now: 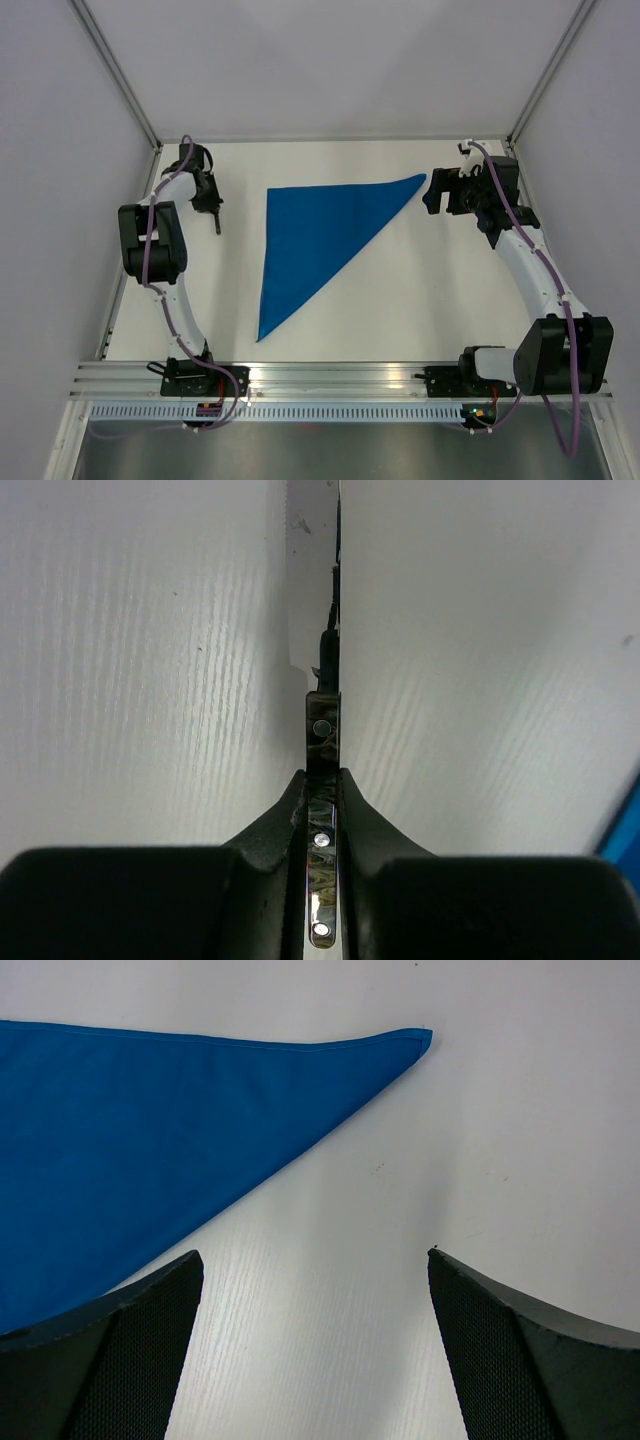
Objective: Fold the napkin, place the utensils inside, and roll it up
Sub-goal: Grab a utensil with the left arm, then place the utensil onto the napkin
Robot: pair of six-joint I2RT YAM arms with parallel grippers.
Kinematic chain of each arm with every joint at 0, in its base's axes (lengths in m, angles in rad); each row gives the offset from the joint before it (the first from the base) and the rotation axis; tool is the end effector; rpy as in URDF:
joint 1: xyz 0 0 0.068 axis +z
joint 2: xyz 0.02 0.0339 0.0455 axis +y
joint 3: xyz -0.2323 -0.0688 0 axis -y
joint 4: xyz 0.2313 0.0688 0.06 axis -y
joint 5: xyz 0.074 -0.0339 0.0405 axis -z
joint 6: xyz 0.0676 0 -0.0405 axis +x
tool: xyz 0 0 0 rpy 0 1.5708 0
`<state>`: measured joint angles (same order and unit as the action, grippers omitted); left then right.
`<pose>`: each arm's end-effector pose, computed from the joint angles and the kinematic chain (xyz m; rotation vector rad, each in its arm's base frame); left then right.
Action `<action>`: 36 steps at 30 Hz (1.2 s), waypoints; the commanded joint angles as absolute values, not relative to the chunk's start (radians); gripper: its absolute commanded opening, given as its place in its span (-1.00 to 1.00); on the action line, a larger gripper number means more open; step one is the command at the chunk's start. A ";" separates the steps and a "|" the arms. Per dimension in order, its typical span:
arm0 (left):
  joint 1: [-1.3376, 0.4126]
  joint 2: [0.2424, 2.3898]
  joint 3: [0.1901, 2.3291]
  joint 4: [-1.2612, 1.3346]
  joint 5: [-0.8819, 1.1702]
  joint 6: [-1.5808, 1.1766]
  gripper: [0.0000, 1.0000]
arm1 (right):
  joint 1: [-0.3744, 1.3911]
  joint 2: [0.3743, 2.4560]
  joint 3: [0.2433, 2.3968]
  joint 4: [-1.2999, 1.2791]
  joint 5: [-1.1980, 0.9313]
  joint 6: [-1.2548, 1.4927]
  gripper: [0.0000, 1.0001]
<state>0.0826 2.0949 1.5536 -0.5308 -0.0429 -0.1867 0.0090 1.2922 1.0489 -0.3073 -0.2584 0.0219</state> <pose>0.4314 0.0386 0.1226 -0.3689 2.6155 0.0216 0.3137 0.0201 0.2664 -0.1397 2.1101 0.2922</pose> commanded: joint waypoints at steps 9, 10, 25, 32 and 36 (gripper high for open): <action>-0.033 1.778 1.395 -0.499 0.114 -0.137 -0.95 | 0.008 1.301 1.060 -0.293 -0.272 0.034 0.96; -0.050 1.757 1.362 -0.489 0.112 -0.127 -0.95 | 0.006 1.302 1.060 -0.293 -0.270 0.034 0.96; -0.515 1.526 1.138 -0.437 0.212 -0.005 -0.95 | 0.006 1.305 1.049 -0.281 -0.239 0.029 0.96; -0.660 1.635 1.132 -0.328 0.164 0.030 -0.95 | 0.008 1.308 1.049 -0.281 -0.232 0.025 0.96; -0.681 1.716 1.193 -0.314 0.164 0.066 -0.95 | 0.006 1.307 1.048 -0.281 -0.232 0.020 0.96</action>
<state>-0.6735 1.6684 1.1309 -0.3794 0.1780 -0.0078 0.0090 1.3083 1.0481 -0.3027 -0.2485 0.0216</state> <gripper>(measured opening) 0.165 0.979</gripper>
